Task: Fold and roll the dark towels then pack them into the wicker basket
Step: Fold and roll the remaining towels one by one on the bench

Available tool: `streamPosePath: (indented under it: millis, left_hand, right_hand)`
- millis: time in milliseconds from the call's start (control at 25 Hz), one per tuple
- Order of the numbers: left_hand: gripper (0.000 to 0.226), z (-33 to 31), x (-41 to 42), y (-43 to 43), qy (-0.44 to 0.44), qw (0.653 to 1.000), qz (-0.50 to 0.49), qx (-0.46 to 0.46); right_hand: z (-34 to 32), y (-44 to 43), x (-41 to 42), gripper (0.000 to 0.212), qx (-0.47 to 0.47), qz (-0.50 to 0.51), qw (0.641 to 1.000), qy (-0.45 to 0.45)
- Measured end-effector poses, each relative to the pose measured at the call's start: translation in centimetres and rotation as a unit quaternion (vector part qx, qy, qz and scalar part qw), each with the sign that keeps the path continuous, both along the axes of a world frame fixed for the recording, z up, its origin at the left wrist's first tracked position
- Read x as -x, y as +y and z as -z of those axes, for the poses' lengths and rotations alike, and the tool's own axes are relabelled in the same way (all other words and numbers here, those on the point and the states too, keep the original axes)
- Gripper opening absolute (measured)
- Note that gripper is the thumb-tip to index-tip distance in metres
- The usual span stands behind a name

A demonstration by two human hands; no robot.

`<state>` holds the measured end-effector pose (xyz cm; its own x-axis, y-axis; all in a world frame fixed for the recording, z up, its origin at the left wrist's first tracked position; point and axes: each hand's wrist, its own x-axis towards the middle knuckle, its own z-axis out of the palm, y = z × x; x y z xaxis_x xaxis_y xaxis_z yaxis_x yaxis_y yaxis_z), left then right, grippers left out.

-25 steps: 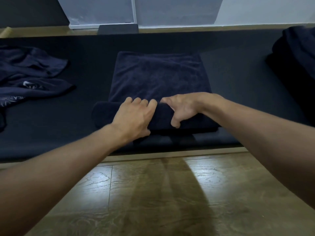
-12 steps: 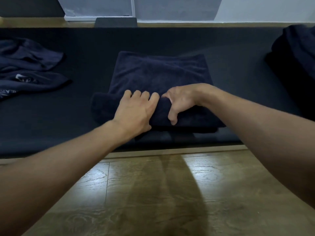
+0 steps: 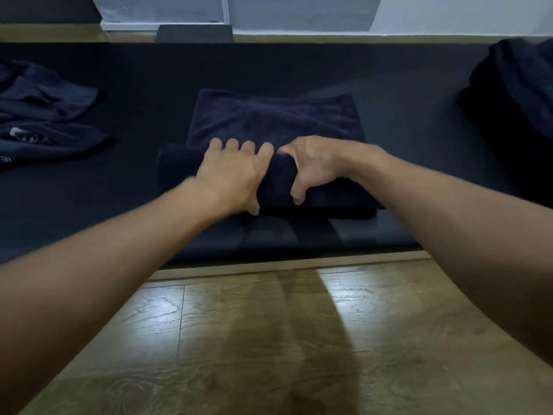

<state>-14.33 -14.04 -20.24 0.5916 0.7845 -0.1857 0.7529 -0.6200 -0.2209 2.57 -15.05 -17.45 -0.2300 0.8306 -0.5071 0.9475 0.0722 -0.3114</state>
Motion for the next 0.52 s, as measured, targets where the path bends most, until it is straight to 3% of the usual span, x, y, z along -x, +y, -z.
streamPosePath:
  millis: [80, 120, 200, 240, 320, 400, 520]
  left_hand:
    - [0.070, 0.8, 0.9, -1.8, -0.040, 0.995, 0.050, -0.076]
    - [0.065, 0.5, 1.0, -1.5, -0.046, 0.996, 0.063, -0.054]
    - [0.063, -0.5, 0.7, 0.2, -0.046, 0.996, 0.056, 0.054]
    - [0.065, -1.1, 0.1, 1.4, -0.038, 0.992, 0.033, 0.119]
    - [0.076, -2.3, -1.1, 3.5, -0.005, 0.978, -0.013, 0.210]
    - [0.089, -2.5, -1.9, 3.9, 0.018, 0.974, -0.041, 0.223]
    - [0.088, -0.7, -0.9, 1.2, -0.013, 1.000, 0.009, 0.023]
  right_hand:
    - [-0.3, -0.2, 0.2, 0.062, 0.069, 0.014, 0.998, -0.002]
    - [0.1, -0.9, 0.6, 0.069, 0.044, 0.016, 0.999, -0.021]
    - [1.9, -3.2, 1.3, 0.085, -0.118, 0.004, 0.985, -0.126]
    - [3.0, -4.5, 1.7, 0.093, -0.212, -0.010, 0.959, -0.187]
    - [4.1, -5.2, 1.9, 0.095, -0.300, -0.034, 0.921, -0.244]
    - [2.9, -3.2, 1.4, 0.085, -0.258, -0.023, 0.947, -0.190]
    - [0.8, -0.7, 0.3, 0.076, -0.106, -0.009, 0.993, -0.057]
